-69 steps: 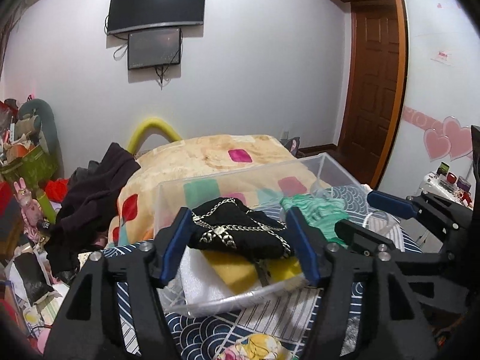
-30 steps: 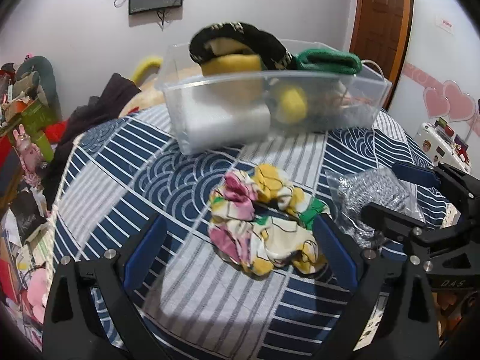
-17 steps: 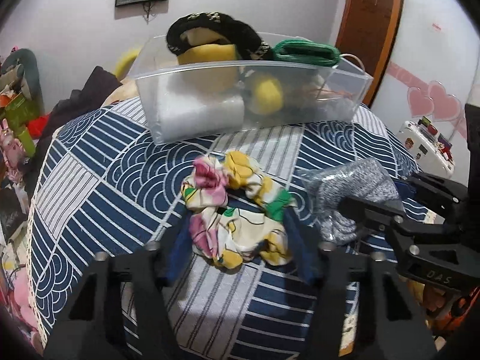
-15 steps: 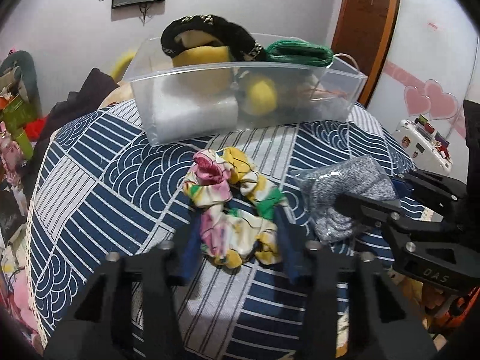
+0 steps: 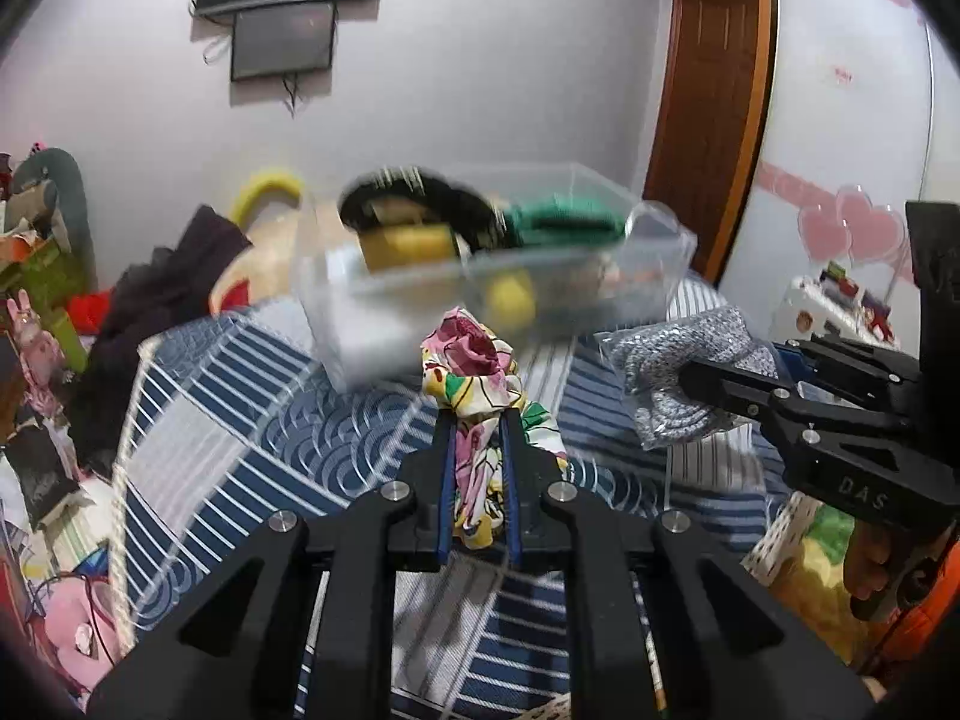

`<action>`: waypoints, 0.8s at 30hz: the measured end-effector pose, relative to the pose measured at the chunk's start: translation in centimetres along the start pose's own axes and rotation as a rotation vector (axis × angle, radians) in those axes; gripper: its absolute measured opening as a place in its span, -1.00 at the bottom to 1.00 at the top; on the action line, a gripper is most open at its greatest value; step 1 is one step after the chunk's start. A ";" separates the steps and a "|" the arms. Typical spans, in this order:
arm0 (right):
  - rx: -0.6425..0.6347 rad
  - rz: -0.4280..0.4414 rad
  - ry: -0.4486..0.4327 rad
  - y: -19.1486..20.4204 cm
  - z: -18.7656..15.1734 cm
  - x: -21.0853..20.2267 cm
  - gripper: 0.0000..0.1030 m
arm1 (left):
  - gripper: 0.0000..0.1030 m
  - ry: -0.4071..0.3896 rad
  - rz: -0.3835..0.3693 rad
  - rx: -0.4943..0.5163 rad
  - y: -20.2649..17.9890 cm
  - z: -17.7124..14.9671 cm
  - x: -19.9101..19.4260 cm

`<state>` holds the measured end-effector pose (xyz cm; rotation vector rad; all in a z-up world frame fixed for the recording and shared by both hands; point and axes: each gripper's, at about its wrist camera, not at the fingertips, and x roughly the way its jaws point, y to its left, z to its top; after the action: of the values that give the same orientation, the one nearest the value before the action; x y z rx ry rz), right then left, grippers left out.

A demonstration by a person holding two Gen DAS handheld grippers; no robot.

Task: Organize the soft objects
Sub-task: 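Drop the scrunchie into the box with the left tool while the right tool drops the bagged glove in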

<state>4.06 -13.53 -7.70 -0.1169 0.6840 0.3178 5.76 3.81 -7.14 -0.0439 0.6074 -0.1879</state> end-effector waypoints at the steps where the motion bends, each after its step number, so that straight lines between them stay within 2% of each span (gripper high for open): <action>1: 0.005 -0.004 -0.014 -0.2 0.4 -0.2 -0.43 | -0.75 -0.024 0.010 -0.005 0.2 0.6 -0.5; 7: 0.023 -0.035 -0.095 -1.3 2.8 -1.2 -0.43 | -0.75 -0.119 0.056 -0.044 1.6 3.1 -1.8; 11: 0.025 -0.056 -0.141 -1.5 4.4 -1.5 -0.43 | -0.75 -0.153 0.083 -0.059 2.5 4.3 -1.7; 18: 0.027 -0.076 -0.191 -1.8 6.8 -0.9 -0.43 | -0.75 -0.175 0.126 -0.076 3.6 5.9 -0.2; 24: 0.029 -0.080 -0.184 -1.7 8.5 1.1 -0.43 | -0.75 -0.124 0.132 -0.118 5.4 6.8 3.0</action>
<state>10.53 -13.09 -1.87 -0.0865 0.5004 0.2382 12.94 8.48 -3.73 -0.1283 0.4951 -0.0207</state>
